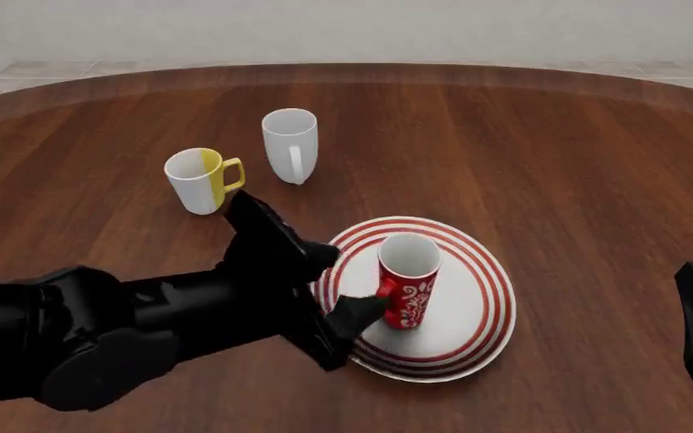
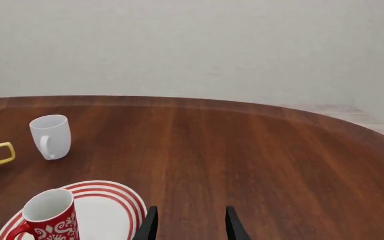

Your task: Pick up the red mug and put it on the plate

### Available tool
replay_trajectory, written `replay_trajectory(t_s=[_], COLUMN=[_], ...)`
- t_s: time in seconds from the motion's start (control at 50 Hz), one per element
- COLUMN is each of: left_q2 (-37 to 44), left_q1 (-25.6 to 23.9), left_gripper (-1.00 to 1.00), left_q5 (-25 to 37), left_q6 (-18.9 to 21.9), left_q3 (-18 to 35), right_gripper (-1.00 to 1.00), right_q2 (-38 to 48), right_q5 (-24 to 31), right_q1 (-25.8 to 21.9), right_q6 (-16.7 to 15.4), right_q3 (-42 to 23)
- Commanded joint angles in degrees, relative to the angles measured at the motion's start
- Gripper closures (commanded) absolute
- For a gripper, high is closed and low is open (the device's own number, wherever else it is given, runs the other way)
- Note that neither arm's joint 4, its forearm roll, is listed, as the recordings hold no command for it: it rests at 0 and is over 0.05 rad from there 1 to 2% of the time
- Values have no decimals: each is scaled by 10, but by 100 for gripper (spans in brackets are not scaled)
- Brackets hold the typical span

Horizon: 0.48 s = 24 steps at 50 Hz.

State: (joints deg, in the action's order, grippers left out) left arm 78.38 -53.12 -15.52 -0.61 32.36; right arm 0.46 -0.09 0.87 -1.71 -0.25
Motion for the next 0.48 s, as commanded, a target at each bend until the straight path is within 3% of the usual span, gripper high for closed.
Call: replay_trajectory(t_s=[0.02, 0.22, 0.48], left_q2=[-150, -284, -460], left_q1=[15, 44, 118], left_gripper=[-100, -100, -100], left_q5=[81, 162, 276], left_q6=[5, 7, 1], left_q3=[-31, -41, -50], right_gripper=[-100, -100, -100], right_q2=[0, 0, 2], right_q5=[0, 0, 0], right_q1=[-4, -2, -3], right_q6=[-4, -5, -11], right_q3=[0, 0, 0])
